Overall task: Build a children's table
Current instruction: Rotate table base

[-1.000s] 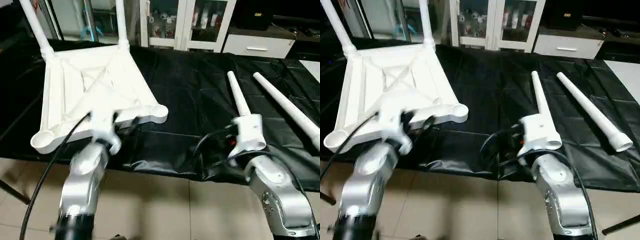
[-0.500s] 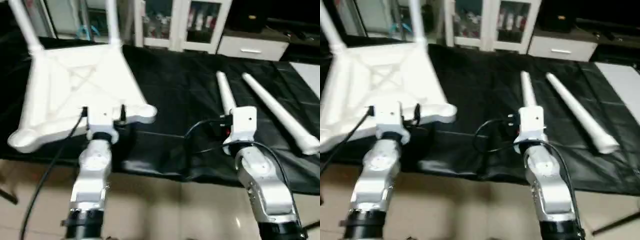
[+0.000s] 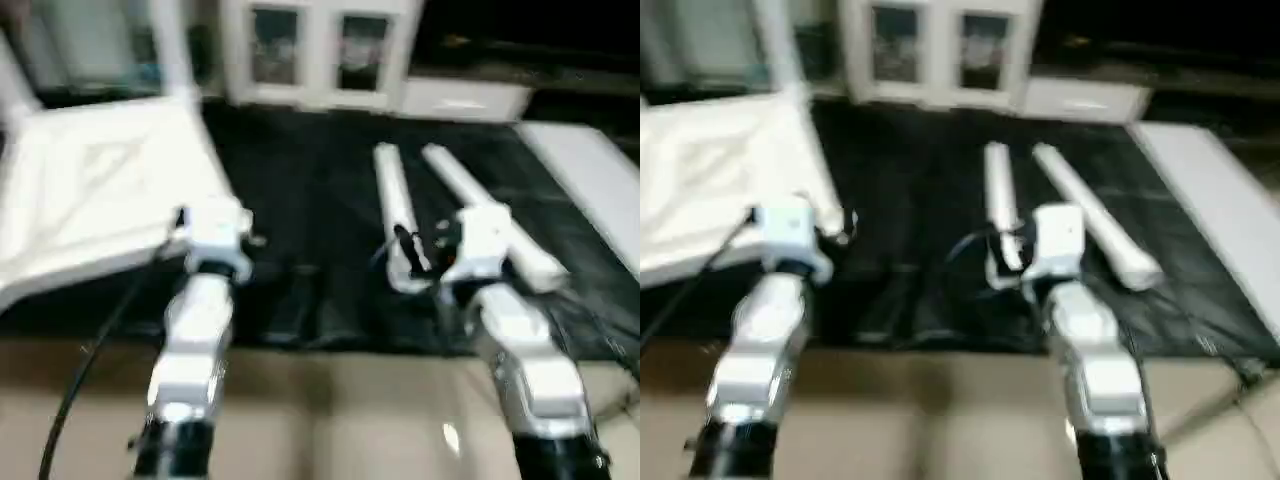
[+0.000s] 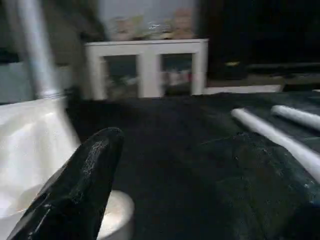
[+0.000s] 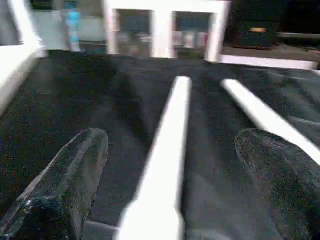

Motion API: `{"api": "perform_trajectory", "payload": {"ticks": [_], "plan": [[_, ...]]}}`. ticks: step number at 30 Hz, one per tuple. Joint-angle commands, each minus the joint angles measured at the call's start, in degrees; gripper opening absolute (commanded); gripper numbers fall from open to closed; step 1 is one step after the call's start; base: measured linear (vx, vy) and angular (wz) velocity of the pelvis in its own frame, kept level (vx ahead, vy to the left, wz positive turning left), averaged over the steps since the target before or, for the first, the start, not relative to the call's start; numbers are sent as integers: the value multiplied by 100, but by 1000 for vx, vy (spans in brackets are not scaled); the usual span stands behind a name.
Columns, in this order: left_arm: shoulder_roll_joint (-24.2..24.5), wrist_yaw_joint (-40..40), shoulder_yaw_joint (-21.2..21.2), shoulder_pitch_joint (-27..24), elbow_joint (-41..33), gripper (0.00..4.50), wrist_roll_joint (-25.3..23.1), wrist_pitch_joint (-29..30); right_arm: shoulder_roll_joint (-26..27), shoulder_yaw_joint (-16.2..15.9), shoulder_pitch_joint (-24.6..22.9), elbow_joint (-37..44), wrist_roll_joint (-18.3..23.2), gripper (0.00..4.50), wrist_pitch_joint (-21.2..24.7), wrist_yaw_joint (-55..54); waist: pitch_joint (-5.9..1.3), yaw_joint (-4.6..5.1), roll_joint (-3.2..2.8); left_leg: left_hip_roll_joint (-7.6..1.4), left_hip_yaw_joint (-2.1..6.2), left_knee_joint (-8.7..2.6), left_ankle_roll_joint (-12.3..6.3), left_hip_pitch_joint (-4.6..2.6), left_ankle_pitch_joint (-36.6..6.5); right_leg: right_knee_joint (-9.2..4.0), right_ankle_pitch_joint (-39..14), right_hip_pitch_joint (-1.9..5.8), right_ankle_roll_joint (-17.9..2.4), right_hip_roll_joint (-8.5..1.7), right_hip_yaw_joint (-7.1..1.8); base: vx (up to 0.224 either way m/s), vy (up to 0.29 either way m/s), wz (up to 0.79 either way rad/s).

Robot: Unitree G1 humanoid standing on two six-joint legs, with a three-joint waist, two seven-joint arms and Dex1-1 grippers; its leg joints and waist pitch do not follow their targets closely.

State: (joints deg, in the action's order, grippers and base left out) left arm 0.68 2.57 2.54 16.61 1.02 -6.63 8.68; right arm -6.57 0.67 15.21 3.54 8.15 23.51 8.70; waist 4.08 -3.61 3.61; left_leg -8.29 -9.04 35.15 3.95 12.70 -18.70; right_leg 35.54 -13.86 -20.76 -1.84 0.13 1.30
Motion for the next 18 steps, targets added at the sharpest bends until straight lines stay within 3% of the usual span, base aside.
{"api": "perform_trajectory", "payload": {"ticks": [1,2,3,4,5,6,7,8,9,10,11,12,13,14,15,16,17,18], "plan": [[51,-68,67,58,21,393,-22,39,-46,-113,159,-110,-81,450,-2,109,-379,89,-125,-340,286,-706,-587,186,-943,-432,-2032,494,-1017,-669,-161,49,-1,-50],[46,-52,61,66,4,393,4,57,-55,-128,183,-96,-39,450,14,147,-390,95,-69,-277,237,-640,-646,185,-856,-480,-1898,541,-1185,-702,-168,65,17,-28],[56,-33,33,65,-7,393,-8,67,-63,-143,196,-85,-2,450,6,185,-412,47,39,-46,120,-404,-717,297,-568,-589,-2023,767,-1544,-784,-336,93,9,-2],[63,-17,4,41,-26,393,-24,74,-96,-192,200,-93,-27,450,-15,214,-402,-112,105,61,132,-2,-764,399,-302,-791,-2653,946,-1936,-1046,-679,93,9,-2],[66,-7,-15,21,-40,393,-39,78,-123,-228,204,-100,-49,450,-24,234,-376,-206,91,33,176,182,-744,433,-222,-901,-2900,976,-2141,-1200,-829,106,10,21],[74,-53,-21,2,-70,393,-74,71,-124,-217,216,-124,-37,450,-15,251,-313,-309,100,-51,291,350,-588,575,-3,-951,-2930,1002,-2359,-1233,-923,120,29,24],[74,-59,-19,0,-73,393,-74,70,-123,-215,218,-128,-37,450,-16,255,-274,-379,-15,-129,351,214,-407,625,260,-861,-2477,928,-2295,-1021,-767,120,29,24],[74,-59,-19,0,-73,393,-74,70,-123,-215,218,-128,-37,450,-16,255,-274,-368,-99,-202,322,-77,-354,534,440,-767,-2243,800,-2072,-797,-504,124,34,18],[85,-87,-18,3,-86,393,-57,70,-115,-200,237,-148,-32,450,-16,275,-262,-127,-208,-601,566,-700,-509,177,156,-313,-1713,361,-1317,-328,50,163,48,8],[115,-115,-19,14,-66,393,-55,44,-109,-196,263,-193,-38,450,-36,293,-420,13,-318,-1069,1103,-724,-786,-512,-253,495,-1263,-371,-538,-396,241,163,48,8],[144,-143,-31,13,-54,393,-76,48,-138,-214,281,-219,-78,450,-31,303,-482,-4,-267,-1091,1132,-653,-1010,-610,-263,629,-999,-502,-204,-442,279,196,50,9],[155,-140,-53,2,-66,393,-75,56,-168,-194,291,-196,-43,450,-7,348,-448,-57,-259,-888,925,-582,-1337,-488,226,764,-480,-724,172,-446,353,167,42,17],[156,-139,-62,-3,-72,393,-74,61,-181,-186,294,-186,-25,450,2,365,-498,-18,-177,-665,765,-553,-1831,-457,1026,755,-28,-856,317,-439,407,167,42,17],[156,-139,-62,-3,-72,393,-74,61,-181,-186,294,-186,-25,450,2,365,-521,9,-130,-559,714,-527,-2049,-466,1454,664,180,-909,325,-461,397,165,15,7],[169,-105,-104,-47,-119,393,-84,91,-214,-144,285,-174,16,450,31,390,-489,52,28,-214,456,-467,-2101,-367,1865,273,745,-832,-1,-504,370,201,-35,1],[180,-99,-108,-73,-134,393,-91,98,-226,-114,296,-222,-7,450,50,345,-521,45,350,208,172,-339,-1782,-147,1235,-119,753,-332,-297,-667,107,201,-35,1],[188,-94,-108,-90,-142,393,-96,100,-233,-94,305,-257,-26,450,63,310,-654,-81,586,475,65,-62,-1533,261,780,-195,291,315,-566,-811,-321,232,-64,12],[175,-98,-92,-106,-170,393,-75,149,-232,-55,328,-301,-27,450,81,288,-565,-369,555,509,202,707,-1017,621,-291,-660,-702,673,-2172,-1597,-1005,247,-53,12]]}}
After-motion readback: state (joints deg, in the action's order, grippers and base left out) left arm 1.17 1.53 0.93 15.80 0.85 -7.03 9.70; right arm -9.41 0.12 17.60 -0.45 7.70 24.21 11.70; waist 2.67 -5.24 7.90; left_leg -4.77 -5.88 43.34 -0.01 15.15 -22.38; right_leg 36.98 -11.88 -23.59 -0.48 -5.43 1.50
